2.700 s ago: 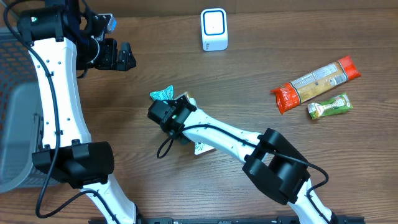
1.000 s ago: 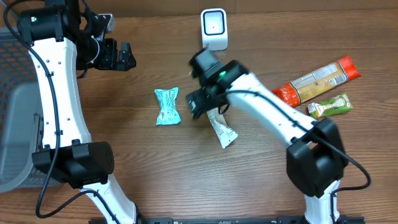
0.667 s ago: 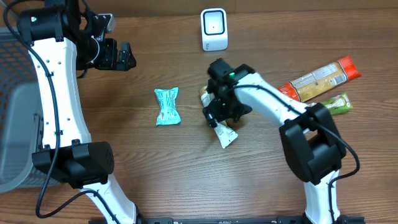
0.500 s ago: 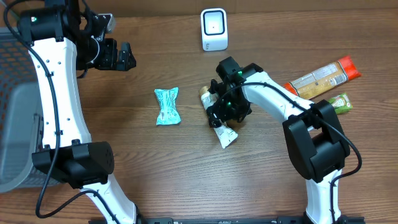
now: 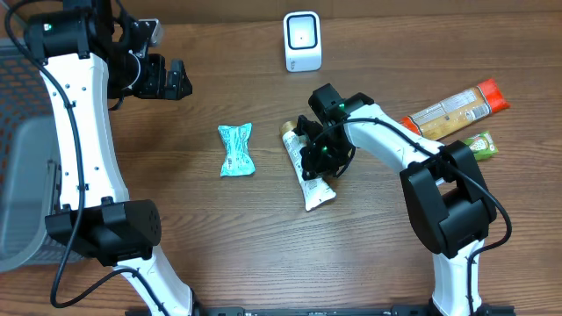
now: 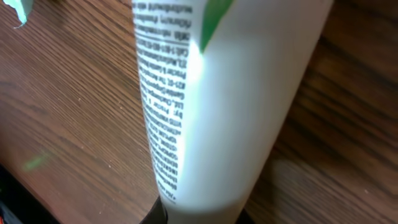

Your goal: Scan the item barcode

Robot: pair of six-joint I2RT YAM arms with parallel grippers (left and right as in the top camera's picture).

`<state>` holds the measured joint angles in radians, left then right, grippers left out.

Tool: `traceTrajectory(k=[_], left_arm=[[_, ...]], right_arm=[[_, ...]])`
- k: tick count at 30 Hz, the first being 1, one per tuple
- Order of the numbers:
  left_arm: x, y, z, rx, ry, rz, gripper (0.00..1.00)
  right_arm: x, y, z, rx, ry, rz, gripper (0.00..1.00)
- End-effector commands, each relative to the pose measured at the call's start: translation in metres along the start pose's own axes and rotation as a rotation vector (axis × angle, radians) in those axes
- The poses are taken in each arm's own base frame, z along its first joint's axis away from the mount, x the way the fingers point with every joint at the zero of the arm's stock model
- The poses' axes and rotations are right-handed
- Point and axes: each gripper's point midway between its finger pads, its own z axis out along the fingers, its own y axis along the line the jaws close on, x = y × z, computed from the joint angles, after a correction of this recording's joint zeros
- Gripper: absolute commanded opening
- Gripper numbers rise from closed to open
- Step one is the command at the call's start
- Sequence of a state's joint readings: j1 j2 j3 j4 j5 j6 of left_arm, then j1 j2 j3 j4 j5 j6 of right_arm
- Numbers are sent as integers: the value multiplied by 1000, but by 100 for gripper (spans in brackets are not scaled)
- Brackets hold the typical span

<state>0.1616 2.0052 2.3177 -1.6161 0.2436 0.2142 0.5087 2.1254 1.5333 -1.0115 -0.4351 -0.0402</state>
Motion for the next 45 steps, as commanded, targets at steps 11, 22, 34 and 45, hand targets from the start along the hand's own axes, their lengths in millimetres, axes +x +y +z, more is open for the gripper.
traceTrajectory(k=[11,22,34,45], left_arm=[[-2,0,3,12,1,16,100],[-2,0,3,12,1,16,99],[-2,0,3,12,1,16,99],[-2,0,3,12,1,16,99]], right_arm=[[-139,-24,-206,566,-674,18,4],[-205,-74,-241,1060,-858,-154,4],[-243,-120,-210,1468,-651,-457,4],[-246,-143,-188,1514,-551,-516,4]])
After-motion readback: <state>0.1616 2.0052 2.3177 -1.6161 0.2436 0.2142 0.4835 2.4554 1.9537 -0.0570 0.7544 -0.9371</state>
